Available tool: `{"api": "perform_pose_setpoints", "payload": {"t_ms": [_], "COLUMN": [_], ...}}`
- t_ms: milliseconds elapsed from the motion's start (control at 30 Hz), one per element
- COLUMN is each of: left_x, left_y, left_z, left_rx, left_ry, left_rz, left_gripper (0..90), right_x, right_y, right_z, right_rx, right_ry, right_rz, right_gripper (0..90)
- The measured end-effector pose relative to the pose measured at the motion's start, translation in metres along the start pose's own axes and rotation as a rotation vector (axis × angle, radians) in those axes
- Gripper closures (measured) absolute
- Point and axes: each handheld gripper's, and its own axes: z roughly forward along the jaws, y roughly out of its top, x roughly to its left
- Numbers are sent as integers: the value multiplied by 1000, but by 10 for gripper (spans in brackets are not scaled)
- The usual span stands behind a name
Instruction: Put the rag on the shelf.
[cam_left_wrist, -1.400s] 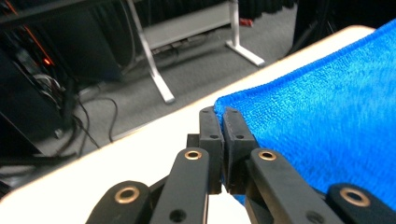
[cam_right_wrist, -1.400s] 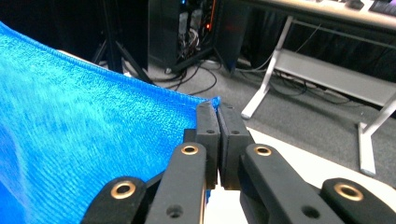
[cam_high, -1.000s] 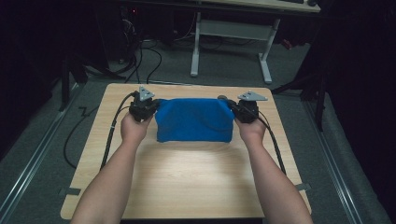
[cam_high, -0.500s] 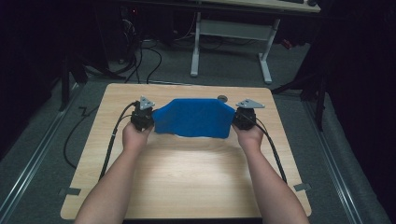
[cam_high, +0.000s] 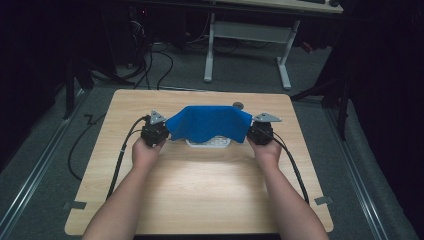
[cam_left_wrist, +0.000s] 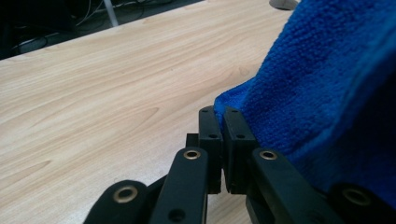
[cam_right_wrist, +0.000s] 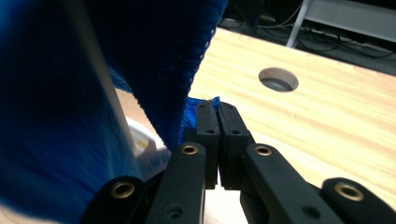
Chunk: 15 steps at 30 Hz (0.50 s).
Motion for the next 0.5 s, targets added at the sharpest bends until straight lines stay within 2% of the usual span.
{"api": "perform_pose_setpoints", "payload": {"t_ms": [267,300,367,500], "left_x": [-1,-1,1,4], "left_y": [-7,-7,-7,-5], "left_z": [0,0,-4,-9], "left_rx": [-5,-5,-20,-31], "left_ry": [-7,-7,4,18], "left_rz": [-24,-24,-44,-62], "left_gripper": [864,851,780,687], "right_x": [5,5,5,3], "right_y": [-4,-4,-3,-1], "right_z": [2,2,1,-4], "right_rx": [18,18,19,14], "right_ry": [-3,-3,-14,-30], "right_rz": [-21,-21,-23,-17], "right_gripper": [882,882,804,748]}}
